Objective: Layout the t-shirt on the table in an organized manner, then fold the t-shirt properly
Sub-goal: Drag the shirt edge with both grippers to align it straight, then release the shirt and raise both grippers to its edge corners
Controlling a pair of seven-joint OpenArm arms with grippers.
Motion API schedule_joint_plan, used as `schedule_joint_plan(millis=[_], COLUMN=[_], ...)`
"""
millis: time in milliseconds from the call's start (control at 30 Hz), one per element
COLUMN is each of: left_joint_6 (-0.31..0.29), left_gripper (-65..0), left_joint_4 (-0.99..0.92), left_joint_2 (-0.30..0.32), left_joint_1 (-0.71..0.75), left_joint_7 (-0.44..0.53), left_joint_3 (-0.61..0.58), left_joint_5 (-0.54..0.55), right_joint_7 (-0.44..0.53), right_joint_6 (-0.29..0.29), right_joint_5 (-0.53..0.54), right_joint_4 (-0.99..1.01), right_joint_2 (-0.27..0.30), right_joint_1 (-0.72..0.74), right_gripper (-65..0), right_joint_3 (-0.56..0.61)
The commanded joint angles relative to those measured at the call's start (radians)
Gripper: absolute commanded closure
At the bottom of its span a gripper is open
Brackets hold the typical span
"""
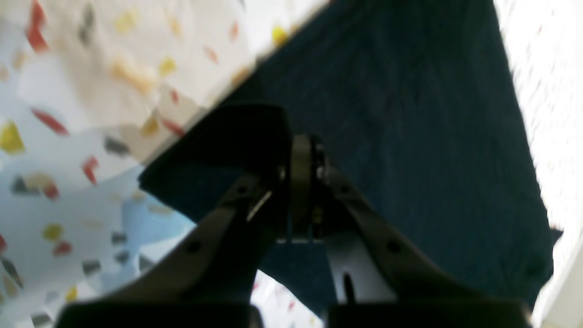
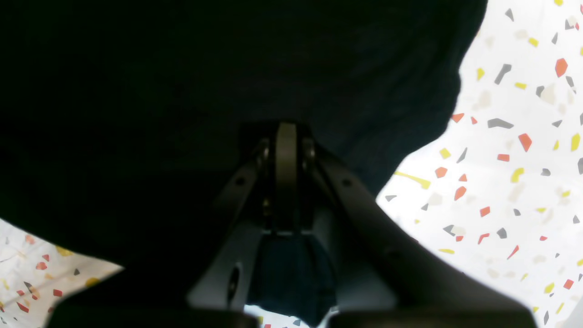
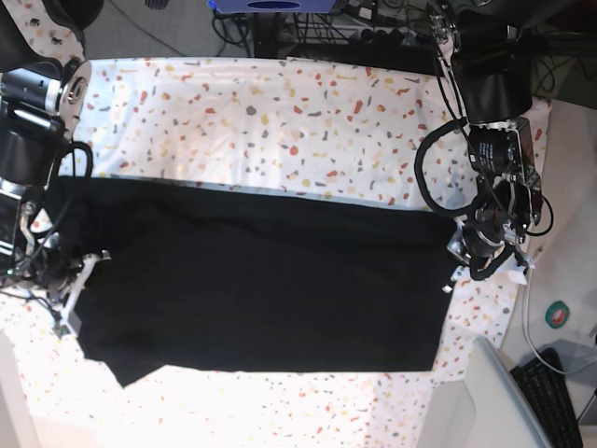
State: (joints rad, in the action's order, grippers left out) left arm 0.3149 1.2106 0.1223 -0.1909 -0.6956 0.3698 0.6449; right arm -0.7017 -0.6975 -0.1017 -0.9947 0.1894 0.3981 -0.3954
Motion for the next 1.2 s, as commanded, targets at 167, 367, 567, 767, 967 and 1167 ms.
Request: schedule_joint_plan(millis=[167, 367, 567, 767, 967, 1167], left_joint_6=[-0.006, -0.009, -0.009, -0.010, -0.112, -0.227], left_gripper=[0.0, 0.0, -21.9, -60.6, -62.5, -58.6], left_joint_4=[-0.041, -0.033, -0.030, -0.035, 0.035, 0.213], left_joint_2=[0.009, 0.009, 0.006, 0.001, 0.007, -0.028], left_joint_1=[-0.020, -0.020, -0.028, -0.072, -0.058, 0.199], left_joint_7=[0.021, 0.021, 0.023, 0.023, 0.023, 0.061], left_joint_3=[-0.005, -0.008, -0.008, -0.007, 0.005, 0.182], left_joint_5=[0.006, 0.013, 0.014, 0.016, 0.016, 0.016], right_joint_7=[0.017, 0.007, -0.025, -0.028, -0.105, -0.217], right_joint_6=[-0.001, -0.001, -0.001, -0.001, -0.001, -0.001], right_joint_5=[0.010, 0.010, 0.015, 0.017, 0.082, 0.360], right_joint_4=[-0.023, -0.023, -0.040, -0.207, -0.501, -0.718], right_joint_2=[0.023, 0.020, 0.020, -0.009, -0.069, -0.198], right_joint_1=[0.025, 0.023, 0.005, -0.078, -0.258, -0.437], right_gripper=[0.0, 0.0, -20.7, -27.8, -27.8, -32.4], right_joint_3=[-0.006, -0.004, -0.032, -0.152, -0.238, -0.517])
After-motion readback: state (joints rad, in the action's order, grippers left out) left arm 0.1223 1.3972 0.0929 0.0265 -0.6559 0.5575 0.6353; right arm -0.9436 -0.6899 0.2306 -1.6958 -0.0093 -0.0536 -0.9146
